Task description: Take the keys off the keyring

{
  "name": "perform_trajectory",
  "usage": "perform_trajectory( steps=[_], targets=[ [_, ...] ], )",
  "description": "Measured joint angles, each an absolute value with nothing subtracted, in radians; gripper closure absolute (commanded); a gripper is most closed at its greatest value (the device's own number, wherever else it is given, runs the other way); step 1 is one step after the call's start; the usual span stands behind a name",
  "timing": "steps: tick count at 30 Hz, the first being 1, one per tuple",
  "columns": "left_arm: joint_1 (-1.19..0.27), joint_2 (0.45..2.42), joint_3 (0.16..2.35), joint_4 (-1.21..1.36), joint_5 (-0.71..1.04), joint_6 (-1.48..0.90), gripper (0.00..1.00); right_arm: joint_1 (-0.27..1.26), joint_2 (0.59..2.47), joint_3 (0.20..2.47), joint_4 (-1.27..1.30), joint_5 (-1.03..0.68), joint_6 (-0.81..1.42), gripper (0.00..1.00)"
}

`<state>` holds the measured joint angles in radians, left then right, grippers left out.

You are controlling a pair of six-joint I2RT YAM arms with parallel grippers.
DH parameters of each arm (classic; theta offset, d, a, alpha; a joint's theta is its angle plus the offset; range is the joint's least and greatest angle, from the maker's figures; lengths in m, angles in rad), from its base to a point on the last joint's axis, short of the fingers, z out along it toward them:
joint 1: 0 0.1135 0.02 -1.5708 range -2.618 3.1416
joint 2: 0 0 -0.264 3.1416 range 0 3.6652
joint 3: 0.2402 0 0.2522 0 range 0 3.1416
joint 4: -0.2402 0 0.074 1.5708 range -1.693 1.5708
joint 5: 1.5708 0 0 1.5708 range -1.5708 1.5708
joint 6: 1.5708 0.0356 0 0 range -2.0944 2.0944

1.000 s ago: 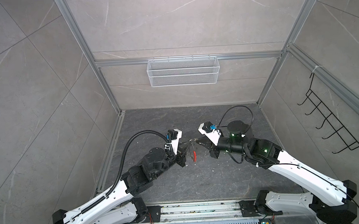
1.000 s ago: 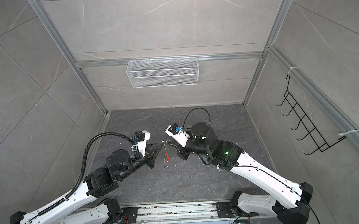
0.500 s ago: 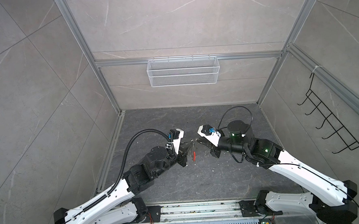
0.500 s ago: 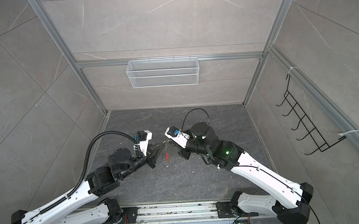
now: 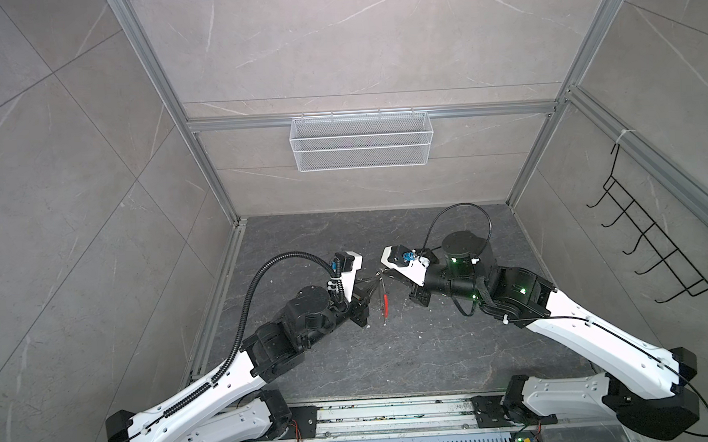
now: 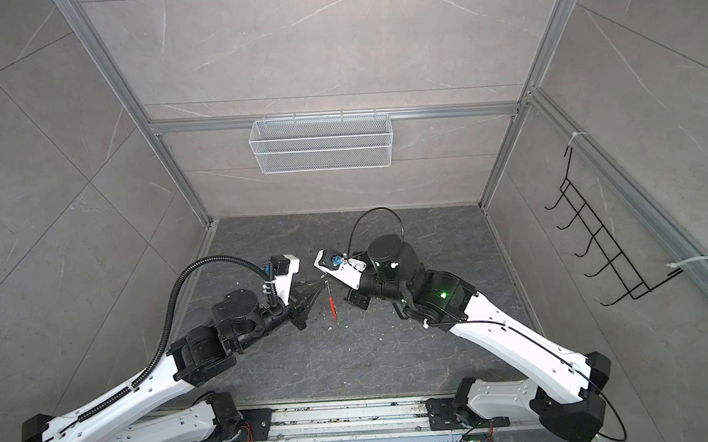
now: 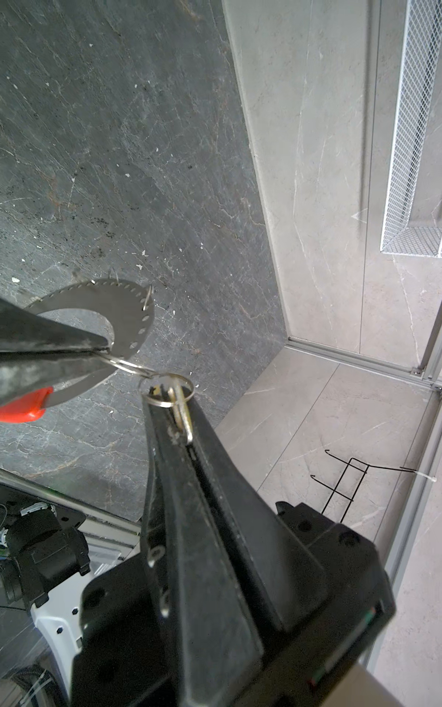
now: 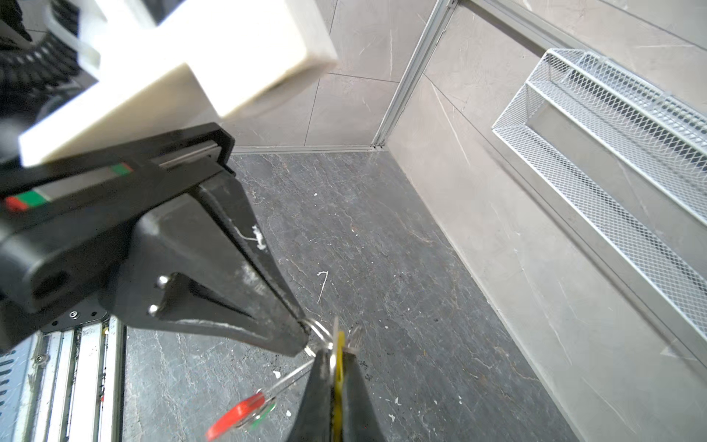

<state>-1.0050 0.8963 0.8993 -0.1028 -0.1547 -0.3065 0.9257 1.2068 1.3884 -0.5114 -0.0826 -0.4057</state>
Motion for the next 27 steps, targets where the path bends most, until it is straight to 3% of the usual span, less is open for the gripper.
perform_trajectory(
  steps=[20, 27],
  targets=[
    [-0.999, 0.885, 0.868, -0.262, -0.192, -0.307, 1.0, 0.986, 1.221, 1.492, -0.451, -0.025, -0.439, 1.0],
    [-0.999, 0.785, 0.82, -0.252, -0.192, -0.299, 0.76, 0.994, 1.21, 1.47, -0.435, 0.01, -0.438, 1.0]
  ],
)
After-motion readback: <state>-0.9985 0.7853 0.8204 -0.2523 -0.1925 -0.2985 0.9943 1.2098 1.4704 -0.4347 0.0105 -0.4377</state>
